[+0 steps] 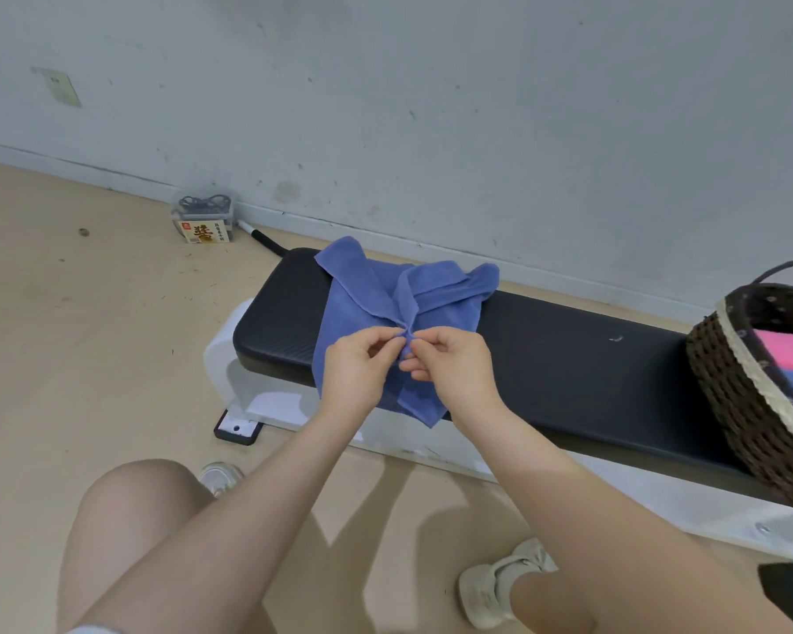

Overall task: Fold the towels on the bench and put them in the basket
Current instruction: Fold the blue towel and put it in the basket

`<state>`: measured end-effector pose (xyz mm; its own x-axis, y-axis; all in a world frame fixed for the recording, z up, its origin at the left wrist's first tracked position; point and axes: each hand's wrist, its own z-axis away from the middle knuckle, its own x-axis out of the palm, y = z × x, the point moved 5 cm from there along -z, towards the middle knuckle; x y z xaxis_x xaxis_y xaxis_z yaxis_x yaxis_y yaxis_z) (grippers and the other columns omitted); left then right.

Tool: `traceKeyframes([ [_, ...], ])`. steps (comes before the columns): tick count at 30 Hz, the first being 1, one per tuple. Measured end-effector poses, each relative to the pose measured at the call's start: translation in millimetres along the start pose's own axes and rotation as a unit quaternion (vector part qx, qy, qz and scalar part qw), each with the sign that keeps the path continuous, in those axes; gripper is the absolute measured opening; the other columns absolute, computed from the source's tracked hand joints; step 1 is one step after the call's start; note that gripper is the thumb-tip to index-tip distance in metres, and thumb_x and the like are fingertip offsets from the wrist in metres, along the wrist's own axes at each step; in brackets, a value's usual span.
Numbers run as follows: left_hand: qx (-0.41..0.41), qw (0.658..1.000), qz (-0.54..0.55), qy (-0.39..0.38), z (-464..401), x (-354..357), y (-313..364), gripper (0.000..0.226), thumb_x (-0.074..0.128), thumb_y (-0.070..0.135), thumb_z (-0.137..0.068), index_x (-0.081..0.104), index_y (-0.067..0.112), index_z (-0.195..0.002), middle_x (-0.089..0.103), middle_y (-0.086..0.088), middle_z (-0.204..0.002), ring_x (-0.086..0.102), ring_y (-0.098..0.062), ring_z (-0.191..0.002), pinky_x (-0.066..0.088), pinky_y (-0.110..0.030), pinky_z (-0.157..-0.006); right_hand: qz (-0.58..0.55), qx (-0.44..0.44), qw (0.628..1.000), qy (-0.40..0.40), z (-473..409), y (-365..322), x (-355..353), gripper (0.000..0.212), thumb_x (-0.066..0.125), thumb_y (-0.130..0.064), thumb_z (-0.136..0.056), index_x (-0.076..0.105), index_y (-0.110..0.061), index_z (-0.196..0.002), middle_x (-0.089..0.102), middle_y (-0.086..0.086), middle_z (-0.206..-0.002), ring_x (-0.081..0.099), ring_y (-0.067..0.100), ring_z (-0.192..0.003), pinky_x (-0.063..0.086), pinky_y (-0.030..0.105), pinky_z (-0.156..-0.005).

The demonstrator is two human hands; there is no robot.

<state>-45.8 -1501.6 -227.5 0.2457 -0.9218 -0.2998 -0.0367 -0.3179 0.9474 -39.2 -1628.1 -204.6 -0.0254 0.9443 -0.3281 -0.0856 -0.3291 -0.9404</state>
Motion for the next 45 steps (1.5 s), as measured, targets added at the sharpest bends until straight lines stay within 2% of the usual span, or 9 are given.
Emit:
traceKeyframes([
  [12,0.043,0.995,0.008,0.087,17.0,11.4,17.5,0.016,0.064,0.01,-0.086,0.074,0.01,-0.099,0.071,0.005,-0.085,0.058,0.016,-0.07,0.046,-0.007,-0.07,-0.153,0.113,0.982,0.02,5.6,10.4,-16.2,0.017,0.049,-0.01,-0.091,0.056,-0.012,-0.077,0.068,0.007,-0.084,0.068,0.018,-0.084,0.055,0.028,-0.078],
  [17,0.05,0.998,-0.009,0.031,16.5,24.0,25.6,0.019,0.062,0.013,-0.088,0.072,0.013,-0.104,0.067,0.011,-0.087,0.059,0.017,-0.074,0.044,-0.003,-0.072,-0.142,0.081,0.987,-0.003,6.2,5.5,-24.1,0.021,0.052,-0.008,-0.091,0.063,-0.014,-0.074,0.067,0.003,-0.08,0.064,0.013,-0.076,0.05,0.021,-0.068],
  [21,0.057,0.996,-0.055,-0.034,12.9,27.9,27.1,0.023,0.064,0.021,-0.087,0.07,0.017,-0.109,0.072,0.004,-0.097,0.064,-0.002,-0.088,0.048,-0.01,-0.081,-0.127,0.051,0.991,-0.001,4.2,10.5,-31.6,0.02,0.051,-0.011,-0.093,0.068,-0.01,-0.084,0.066,0.002,-0.08,0.059,0.011,-0.077,0.048,0.018,-0.072],
  [25,0.053,0.991,-0.119,-0.017,9.7,27.1,32.1,0.018,0.064,0.026,-0.086,0.067,0.014,-0.099,0.071,-0.001,-0.09,0.065,-0.014,-0.086,0.052,-0.029,-0.079,-0.161,0.052,0.983,-0.065,9.1,10.6,-31.5,0.028,0.043,-0.007,-0.093,0.071,-0.011,-0.093,0.068,-0.006,-0.09,0.06,0.002,-0.089,0.045,0.008,-0.072],
  [29,0.072,0.983,-0.167,-0.02,0.0,26.2,47.7,0.013,0.061,0.025,-0.089,0.066,0.013,-0.091,0.068,0.004,-0.083,0.06,-0.007,-0.076,0.047,-0.019,-0.068,-0.184,0.046,0.979,-0.079,10.6,15.4,-37.7,0.023,0.046,-0.012,-0.094,0.055,-0.021,-0.113,0.063,-0.004,-0.098,0.06,0.011,-0.096,0.046,0.027,-0.088],
  [33,0.054,0.996,-0.065,-0.015,-5.4,23.1,73.6,0.012,0.058,0.025,-0.091,0.064,0.015,-0.088,0.061,0.012,-0.072,0.055,0.001,-0.067,0.041,-0.005,-0.061,-0.033,-0.001,0.997,-0.073,11.8,24.4,-47.4,0.068,0.068,-0.017,-0.083,0.028,-0.03,-0.137,0.052,-0.005,-0.106,0.056,0.012,-0.094,0.049,0.023,-0.082],
  [36,0.014,0.997,0.07,-0.039,-5.2,29.0,97.1,0.015,0.054,0.022,-0.093,0.063,0.011,-0.089,0.065,0.001,-0.076,0.06,-0.007,-0.07,0.048,-0.016,-0.068,0.053,-0.049,0.997,-0.037,14.6,22.5,-50.1,0.051,0.069,-0.02,-0.082,0.041,-0.026,-0.124,0.054,-0.005,-0.104,0.057,0.014,-0.089,0.047,0.02,-0.071],
  [40,-0.059,0.967,0.245,-0.039,-4.4,34.9,120.2,0.015,0.055,0.022,-0.093,0.063,0.017,-0.081,0.068,0.0,-0.075,0.065,-0.014,-0.074,0.054,-0.03,-0.074,0.07,-0.091,0.992,0.058,16.1,8.3,-64.1,0.021,0.059,-0.023,-0.088,0.044,-0.026,-0.102,0.059,-0.003,-0.081,0.058,0.012,-0.071,0.049,0.029,-0.065],
  [45,-0.097,0.926,0.361,-0.06,-11.1,36.4,139.9,0.02,0.052,0.023,-0.095,0.06,0.013,-0.078,0.068,0.002,-0.066,0.067,-0.011,-0.064,0.056,-0.027,-0.067,0.073,-0.115,0.99,0.042,26.0,-4.1,-76.8,0.056,0.06,-0.037,-0.085,0.034,-0.026,-0.134,0.061,-0.007,-0.1,0.061,0.01,-0.085,0.052,0.03,-0.071],
])
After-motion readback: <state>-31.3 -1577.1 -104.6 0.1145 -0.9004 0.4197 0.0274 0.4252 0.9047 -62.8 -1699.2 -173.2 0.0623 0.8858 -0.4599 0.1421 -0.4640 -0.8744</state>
